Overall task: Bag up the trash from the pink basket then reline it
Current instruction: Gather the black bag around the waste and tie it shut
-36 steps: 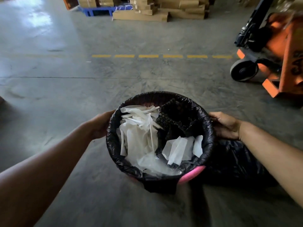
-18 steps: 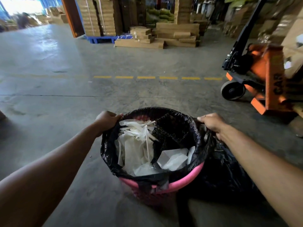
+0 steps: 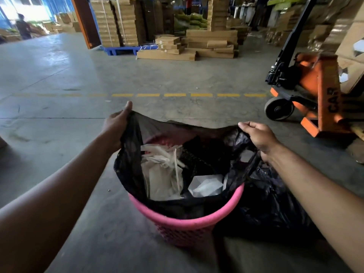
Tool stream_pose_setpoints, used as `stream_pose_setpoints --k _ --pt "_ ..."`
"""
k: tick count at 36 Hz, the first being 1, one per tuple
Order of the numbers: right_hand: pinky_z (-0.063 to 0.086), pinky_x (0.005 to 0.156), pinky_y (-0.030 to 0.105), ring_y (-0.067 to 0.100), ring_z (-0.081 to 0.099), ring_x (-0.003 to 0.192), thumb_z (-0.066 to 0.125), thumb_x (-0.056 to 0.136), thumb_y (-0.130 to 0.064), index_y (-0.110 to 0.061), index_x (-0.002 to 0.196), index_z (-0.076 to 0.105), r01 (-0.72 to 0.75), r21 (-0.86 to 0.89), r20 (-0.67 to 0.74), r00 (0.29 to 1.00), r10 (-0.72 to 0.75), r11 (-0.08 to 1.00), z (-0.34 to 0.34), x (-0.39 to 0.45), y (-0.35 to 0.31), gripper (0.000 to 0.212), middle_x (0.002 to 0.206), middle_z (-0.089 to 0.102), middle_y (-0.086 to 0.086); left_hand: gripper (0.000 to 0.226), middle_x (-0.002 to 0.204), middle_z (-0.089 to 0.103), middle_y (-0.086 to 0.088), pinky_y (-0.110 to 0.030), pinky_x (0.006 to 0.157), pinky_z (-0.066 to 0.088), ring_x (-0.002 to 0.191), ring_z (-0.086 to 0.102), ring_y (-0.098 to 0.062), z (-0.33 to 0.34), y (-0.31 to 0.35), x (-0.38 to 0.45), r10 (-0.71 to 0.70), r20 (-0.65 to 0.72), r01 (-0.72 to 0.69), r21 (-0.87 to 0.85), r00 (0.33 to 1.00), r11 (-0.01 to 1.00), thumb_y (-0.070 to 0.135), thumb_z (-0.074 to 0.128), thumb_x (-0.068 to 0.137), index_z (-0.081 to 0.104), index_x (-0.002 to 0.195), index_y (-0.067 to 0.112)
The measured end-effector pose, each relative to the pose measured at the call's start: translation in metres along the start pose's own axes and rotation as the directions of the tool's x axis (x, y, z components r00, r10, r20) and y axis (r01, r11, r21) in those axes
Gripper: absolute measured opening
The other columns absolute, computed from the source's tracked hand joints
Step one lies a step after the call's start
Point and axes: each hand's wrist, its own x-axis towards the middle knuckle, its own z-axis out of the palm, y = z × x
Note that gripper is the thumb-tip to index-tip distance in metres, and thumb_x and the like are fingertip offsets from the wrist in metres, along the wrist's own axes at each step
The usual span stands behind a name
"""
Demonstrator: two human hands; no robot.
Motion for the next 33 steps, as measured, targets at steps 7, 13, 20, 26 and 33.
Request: stream_pose_setpoints --k 7,13,20,26,33 --pt "0.054 0.07 0.037 0.027 0.066 0.074 0.098 0.053 -0.021 -0.009 0.115 0.065 -0.148 -0.409 0.36 0.88 0.308 0.901 -0.057 -0.01 0.013 0.072 0.1 0.072 0.031 0.06 0.076 0.06 -0.013 -0.023 0.054 0.036 0.066 0.05 -0.018 -0.081 -0.007 -0.011 -0.285 0.407 -0.086 0.688 0.867 0.72 0.055 0.082 0.044 0.068 0.085 0.013" --pt "0.034 0.046 0.021 0.017 0.05 0.056 0.076 0.085 -0.003 -0.002 0.089 0.079 -0.141 -0.655 0.331 0.829 0.451 0.742 -0.084 -0.031 0.008 0.006 0.076 0.064 0.018 0.035 0.077 0.054 -0.017 -0.022 0.053 0.03 0.069 0.043 -0.02 -0.126 0.015 -0.024 -0.478 0.343 0.0 0.812 0.808 0.583 0.022 0.087 0.073 0.072 0.091 -0.003" --pt "0.054 0.056 0.018 0.012 0.072 0.068 0.093 0.055 -0.044 -0.011 0.082 0.078 -0.212 -0.149 0.383 0.888 0.255 0.966 -0.078 -0.05 -0.04 0.044 0.087 0.077 0.008 0.053 0.072 0.065 -0.003 -0.023 0.059 0.046 0.06 0.063 -0.009 -0.129 0.063 -0.05 -0.347 0.392 0.098 0.531 0.852 0.841 0.042 0.095 0.054 0.078 0.091 0.007" --pt "0.044 0.074 0.026 0.012 0.063 0.083 0.076 0.085 -0.022 -0.019 0.07 0.077 0.04 -0.1 0.189 0.982 -0.02 0.994 -0.039 -0.061 -0.051 0.016 0.083 0.076 -0.003 0.049 0.103 0.077 0.015 -0.038 0.107 0.04 0.113 0.063 -0.01 -0.07 0.074 -0.089 0.052 0.483 -0.129 0.128 0.874 0.983 0.06 0.091 0.052 0.084 0.089 0.028" --pt "0.048 0.092 0.04 0.023 0.062 0.087 0.068 0.093 -0.011 -0.008 0.077 0.073 0.17 -0.05 0.246 0.957 -0.153 0.984 0.009 -0.078 -0.065 0.017 0.085 0.07 0.012 0.046 0.124 0.072 -0.024 -0.035 0.094 0.055 0.116 0.068 -0.026 0.001 0.05 -0.117 0.182 0.683 -0.23 -0.022 0.707 0.973 0.012 0.07 0.088 0.061 0.133 0.021"
